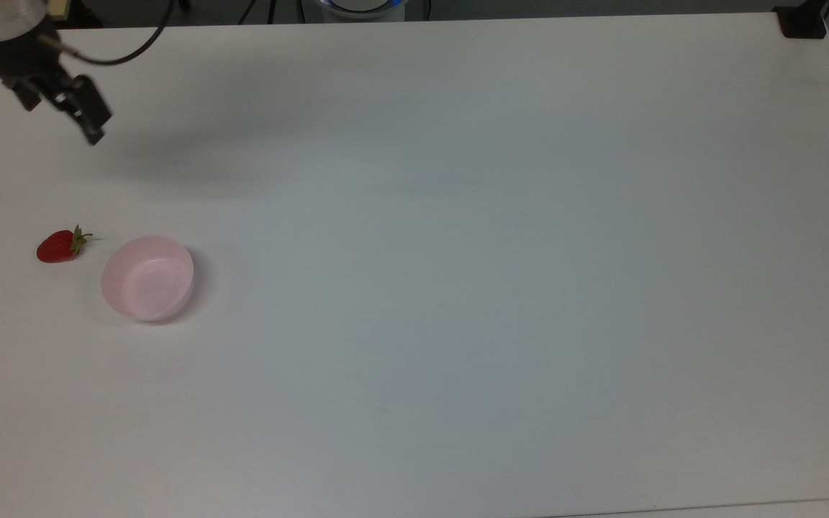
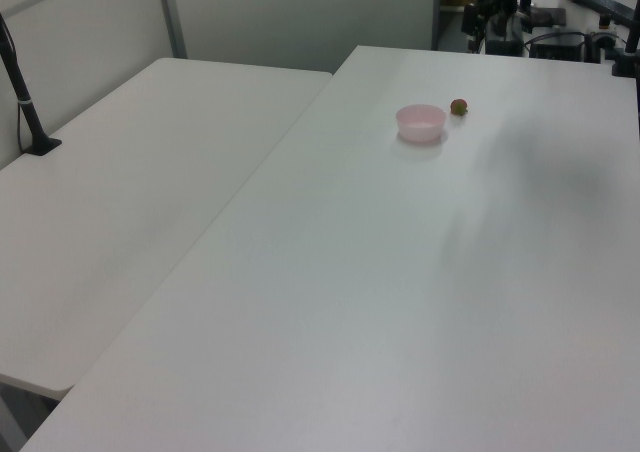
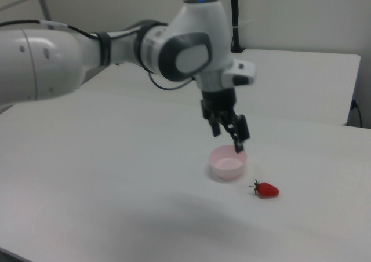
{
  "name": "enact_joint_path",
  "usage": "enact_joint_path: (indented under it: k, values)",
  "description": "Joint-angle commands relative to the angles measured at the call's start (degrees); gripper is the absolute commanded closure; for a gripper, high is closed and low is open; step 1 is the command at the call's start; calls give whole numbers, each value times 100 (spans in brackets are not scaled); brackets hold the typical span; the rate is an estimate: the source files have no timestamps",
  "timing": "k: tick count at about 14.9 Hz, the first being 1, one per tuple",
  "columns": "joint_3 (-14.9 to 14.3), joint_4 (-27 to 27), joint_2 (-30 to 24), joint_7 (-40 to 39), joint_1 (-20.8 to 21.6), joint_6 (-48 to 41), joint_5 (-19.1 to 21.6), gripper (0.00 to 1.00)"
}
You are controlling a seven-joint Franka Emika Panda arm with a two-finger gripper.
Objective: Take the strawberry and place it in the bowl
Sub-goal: 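Move the open gripper over the red strawberry and lower it, then close the gripper on the red strawberry and lift it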
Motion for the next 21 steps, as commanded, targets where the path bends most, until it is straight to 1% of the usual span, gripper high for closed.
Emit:
enact_joint_path:
  k: [1, 3, 5, 8, 11, 14, 17, 19, 20, 21]
  values:
    - [1, -29, 367, 817, -401, 789, 232, 0]
    - [1, -29, 639, 1326, -428, 1193, 232, 0]
    - [1, -29, 894, 1959, -551, 1852, 249, 0]
    - [1, -37, 1246, 2391, -587, 2494, 302, 0]
    - [1, -37, 1563, 2550, -578, 2908, 329, 0]
    - [10, -37, 1686, 2550, -552, 2962, 337, 9]
    - [28, -37, 1809, 2550, -455, 2979, 337, 10]
    - [45, -63, 1897, 2559, -394, 3180, 337, 11]
    - [54, -81, 1967, 2594, -376, 3321, 329, 15]
    - [63, -81, 2011, 2612, -367, 3340, 311, 16]
